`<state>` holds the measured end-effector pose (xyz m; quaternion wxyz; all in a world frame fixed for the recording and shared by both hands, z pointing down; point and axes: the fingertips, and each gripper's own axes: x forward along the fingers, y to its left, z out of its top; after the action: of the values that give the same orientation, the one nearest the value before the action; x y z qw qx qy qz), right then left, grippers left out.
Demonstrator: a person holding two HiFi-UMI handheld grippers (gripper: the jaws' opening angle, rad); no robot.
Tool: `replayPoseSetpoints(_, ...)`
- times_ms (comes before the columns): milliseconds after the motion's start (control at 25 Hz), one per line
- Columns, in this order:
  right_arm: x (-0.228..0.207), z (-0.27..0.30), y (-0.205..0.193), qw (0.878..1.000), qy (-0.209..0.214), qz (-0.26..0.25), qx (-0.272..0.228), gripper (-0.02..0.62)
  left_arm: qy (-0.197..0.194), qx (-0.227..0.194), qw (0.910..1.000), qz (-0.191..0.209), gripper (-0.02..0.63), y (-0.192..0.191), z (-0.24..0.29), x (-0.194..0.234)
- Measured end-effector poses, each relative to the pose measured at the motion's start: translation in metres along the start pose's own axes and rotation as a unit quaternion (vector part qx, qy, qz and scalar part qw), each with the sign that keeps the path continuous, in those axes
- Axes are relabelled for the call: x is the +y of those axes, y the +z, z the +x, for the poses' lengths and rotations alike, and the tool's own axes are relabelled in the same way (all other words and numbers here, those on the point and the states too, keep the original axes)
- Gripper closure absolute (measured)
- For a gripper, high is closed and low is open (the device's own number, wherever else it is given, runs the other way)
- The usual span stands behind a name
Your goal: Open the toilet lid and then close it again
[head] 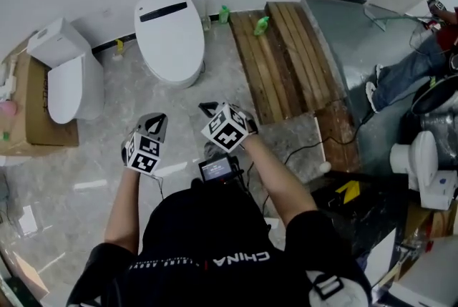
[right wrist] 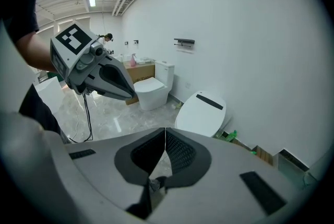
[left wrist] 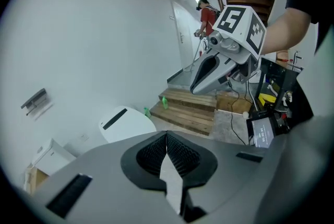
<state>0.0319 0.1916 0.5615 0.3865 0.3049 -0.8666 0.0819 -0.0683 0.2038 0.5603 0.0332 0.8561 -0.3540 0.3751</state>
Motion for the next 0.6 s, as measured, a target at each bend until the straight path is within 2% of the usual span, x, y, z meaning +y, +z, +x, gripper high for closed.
replayPoseSetpoints(360, -0.106, 0.055, 0.049, 0.998, 0.053, -0.015, -0.013, 0.58, 0.036, 0.026, 0.9987, -0.023, 0.595, 0.061, 0.075, 0.087)
replayPoseSetpoints(600, -0.148, 0.076, 0.062, 0.995, 0.097, -0.033, -0.004, 0.58, 0.047, 0.031, 0.9982, -0.022, 0.595, 0.093, 0.115, 0.119)
